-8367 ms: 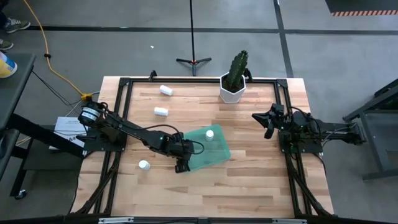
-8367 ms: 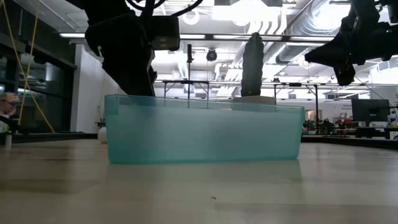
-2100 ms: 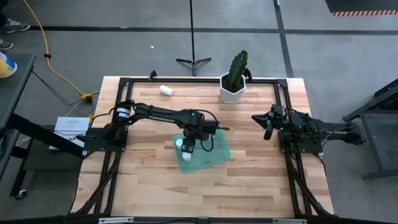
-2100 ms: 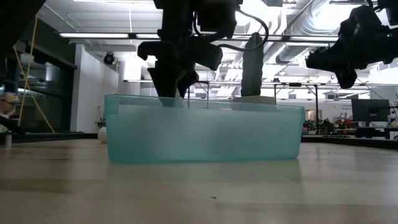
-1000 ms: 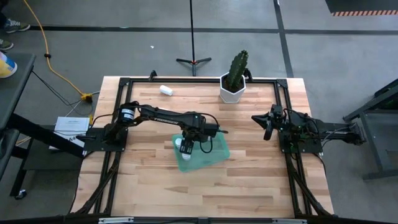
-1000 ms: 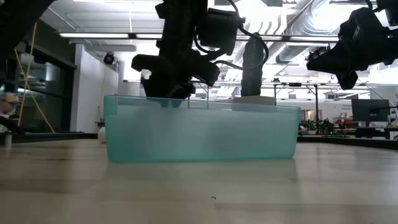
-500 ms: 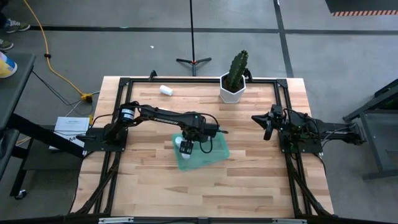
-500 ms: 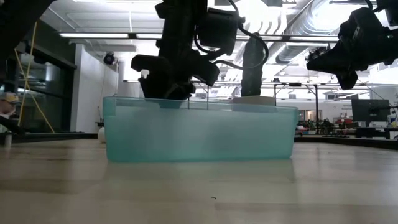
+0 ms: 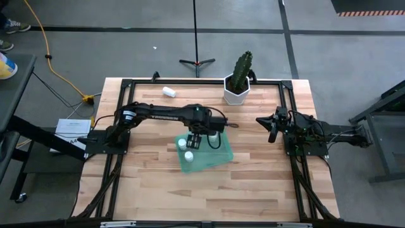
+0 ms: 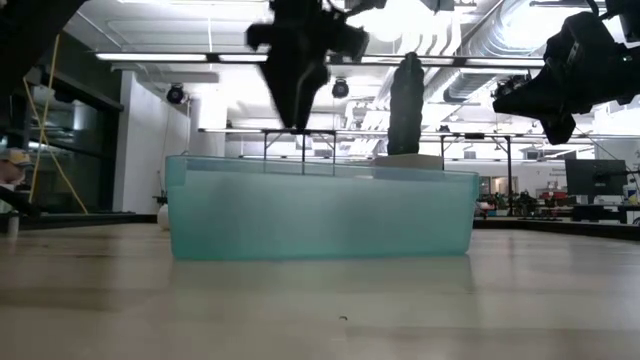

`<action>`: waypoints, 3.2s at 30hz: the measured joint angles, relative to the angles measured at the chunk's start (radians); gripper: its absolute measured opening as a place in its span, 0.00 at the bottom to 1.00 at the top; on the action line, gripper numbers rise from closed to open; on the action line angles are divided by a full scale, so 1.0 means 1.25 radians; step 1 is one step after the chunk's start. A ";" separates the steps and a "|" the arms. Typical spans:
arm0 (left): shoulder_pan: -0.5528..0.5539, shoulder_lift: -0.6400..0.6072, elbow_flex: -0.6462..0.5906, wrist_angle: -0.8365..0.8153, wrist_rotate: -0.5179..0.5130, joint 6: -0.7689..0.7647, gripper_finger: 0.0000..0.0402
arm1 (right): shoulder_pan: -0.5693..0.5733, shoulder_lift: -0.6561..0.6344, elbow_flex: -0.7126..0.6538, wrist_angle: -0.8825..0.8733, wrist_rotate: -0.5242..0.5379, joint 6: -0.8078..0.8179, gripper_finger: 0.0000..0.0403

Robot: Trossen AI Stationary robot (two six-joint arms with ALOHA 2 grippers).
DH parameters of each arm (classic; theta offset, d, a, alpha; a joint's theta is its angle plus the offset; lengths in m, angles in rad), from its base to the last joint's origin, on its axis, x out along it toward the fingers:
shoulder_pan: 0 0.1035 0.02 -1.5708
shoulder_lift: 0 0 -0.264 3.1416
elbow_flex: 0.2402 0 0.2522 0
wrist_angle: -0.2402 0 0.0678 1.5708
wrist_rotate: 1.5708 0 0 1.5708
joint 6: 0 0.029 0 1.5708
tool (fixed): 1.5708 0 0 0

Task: Pick and place pill bottles into a basket
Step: Put the bottom white pill bottle into the green bin

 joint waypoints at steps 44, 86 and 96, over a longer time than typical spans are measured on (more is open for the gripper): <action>0.417 -0.543 -0.749 0.459 0.269 0.122 0.58 | 0.000 0.000 0.000 -0.002 -0.059 -0.007 0.03; 0.424 -0.300 -0.808 0.484 0.107 0.393 0.84 | 0.000 0.000 0.000 -0.006 -0.017 0.008 0.03; 0.424 -0.256 -0.805 0.490 0.109 0.394 0.77 | 0.000 0.000 0.000 -0.006 -0.017 0.008 0.03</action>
